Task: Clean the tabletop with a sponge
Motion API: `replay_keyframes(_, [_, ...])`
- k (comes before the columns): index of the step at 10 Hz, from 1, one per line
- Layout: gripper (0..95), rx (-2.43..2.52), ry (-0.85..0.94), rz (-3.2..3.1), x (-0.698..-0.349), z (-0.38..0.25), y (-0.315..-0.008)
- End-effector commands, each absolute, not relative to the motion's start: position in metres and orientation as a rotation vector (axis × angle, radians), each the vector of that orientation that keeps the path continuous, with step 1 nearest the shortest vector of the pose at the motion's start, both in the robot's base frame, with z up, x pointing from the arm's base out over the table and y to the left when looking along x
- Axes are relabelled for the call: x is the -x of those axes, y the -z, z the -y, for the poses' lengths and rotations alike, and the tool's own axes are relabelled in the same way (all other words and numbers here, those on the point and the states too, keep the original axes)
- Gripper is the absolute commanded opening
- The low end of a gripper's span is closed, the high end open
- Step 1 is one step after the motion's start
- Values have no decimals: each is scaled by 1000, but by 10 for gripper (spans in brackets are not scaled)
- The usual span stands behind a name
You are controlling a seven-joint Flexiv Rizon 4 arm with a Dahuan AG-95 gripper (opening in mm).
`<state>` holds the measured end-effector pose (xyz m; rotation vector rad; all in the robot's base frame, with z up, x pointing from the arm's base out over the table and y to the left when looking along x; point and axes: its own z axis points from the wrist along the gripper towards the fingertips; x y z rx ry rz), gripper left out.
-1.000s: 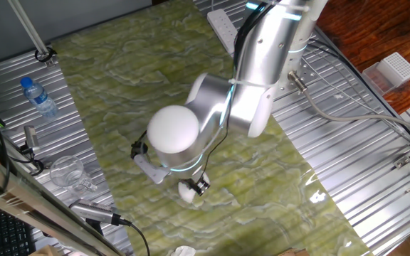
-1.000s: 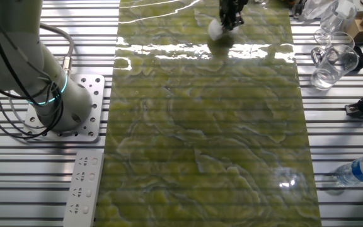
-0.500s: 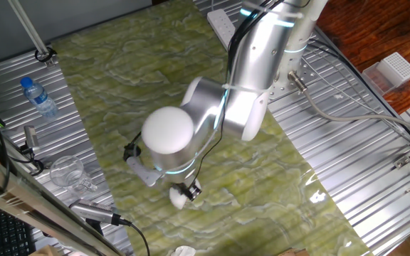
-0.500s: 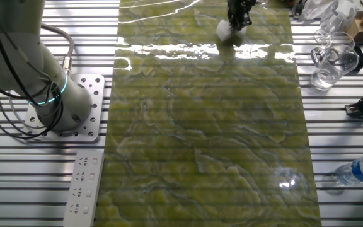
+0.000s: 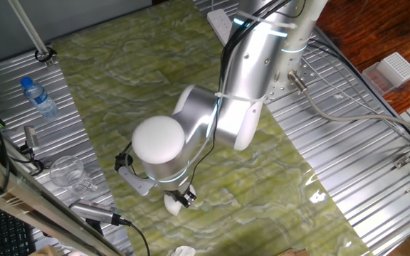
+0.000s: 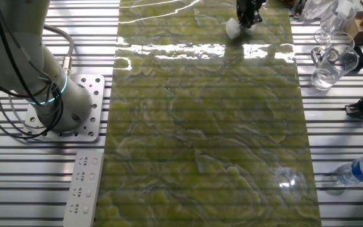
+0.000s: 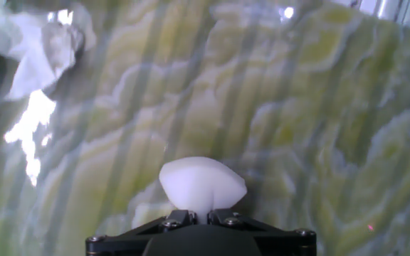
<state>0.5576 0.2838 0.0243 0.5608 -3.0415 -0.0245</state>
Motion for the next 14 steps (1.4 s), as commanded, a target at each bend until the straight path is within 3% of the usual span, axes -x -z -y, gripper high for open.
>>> replay_keyframes(1, [0, -608, 32, 3026, -560, -286, -18])
replay_keyframes(14, [0, -769, 65, 2902, -539, -279, -4])
